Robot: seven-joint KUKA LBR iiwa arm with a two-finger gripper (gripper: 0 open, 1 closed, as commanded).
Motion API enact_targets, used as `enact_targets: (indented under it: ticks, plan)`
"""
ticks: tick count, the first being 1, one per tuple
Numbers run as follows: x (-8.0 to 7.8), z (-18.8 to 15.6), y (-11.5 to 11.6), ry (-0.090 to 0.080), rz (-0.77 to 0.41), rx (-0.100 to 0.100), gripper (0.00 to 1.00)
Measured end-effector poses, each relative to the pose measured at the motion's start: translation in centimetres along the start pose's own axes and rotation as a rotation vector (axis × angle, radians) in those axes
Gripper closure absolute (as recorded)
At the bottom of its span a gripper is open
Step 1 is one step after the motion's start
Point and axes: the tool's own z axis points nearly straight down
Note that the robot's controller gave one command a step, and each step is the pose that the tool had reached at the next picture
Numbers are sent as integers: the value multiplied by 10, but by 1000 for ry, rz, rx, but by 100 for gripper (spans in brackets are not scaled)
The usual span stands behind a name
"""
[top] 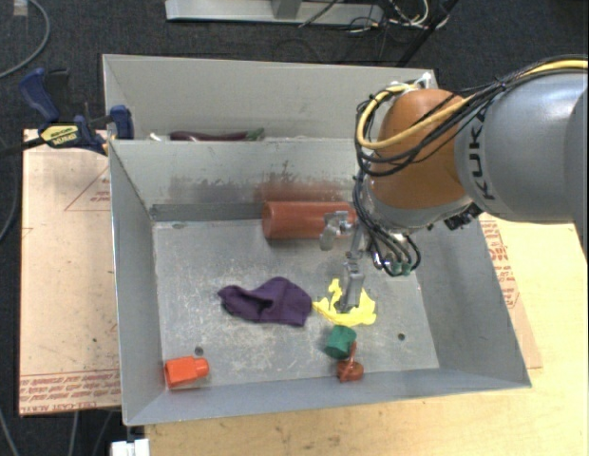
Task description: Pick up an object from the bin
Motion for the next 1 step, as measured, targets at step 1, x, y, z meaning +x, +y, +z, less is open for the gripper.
enact_targets:
  ticks: [1]
  plan:
    - [-2, -5, 0, -8, 0, 0, 0]
